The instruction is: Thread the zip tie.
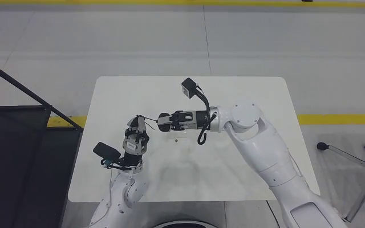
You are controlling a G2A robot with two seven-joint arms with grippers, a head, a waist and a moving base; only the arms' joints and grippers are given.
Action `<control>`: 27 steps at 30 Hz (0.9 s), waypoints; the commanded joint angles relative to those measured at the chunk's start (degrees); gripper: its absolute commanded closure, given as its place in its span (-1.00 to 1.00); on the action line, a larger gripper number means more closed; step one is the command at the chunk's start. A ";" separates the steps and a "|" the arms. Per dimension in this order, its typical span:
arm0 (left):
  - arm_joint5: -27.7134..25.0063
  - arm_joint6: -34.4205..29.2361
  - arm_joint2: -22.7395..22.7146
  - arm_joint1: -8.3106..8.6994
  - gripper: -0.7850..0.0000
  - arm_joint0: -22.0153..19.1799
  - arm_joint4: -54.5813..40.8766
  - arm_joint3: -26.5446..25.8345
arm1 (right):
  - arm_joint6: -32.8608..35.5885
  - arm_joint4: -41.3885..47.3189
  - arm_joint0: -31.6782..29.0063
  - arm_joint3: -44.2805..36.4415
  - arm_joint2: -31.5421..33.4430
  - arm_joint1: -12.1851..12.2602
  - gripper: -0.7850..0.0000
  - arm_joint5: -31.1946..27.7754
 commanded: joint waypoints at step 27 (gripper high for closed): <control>1.26 0.76 0.19 0.19 1.00 -0.53 3.72 0.74 | -0.49 -2.22 1.95 1.43 -1.94 -0.46 1.00 2.46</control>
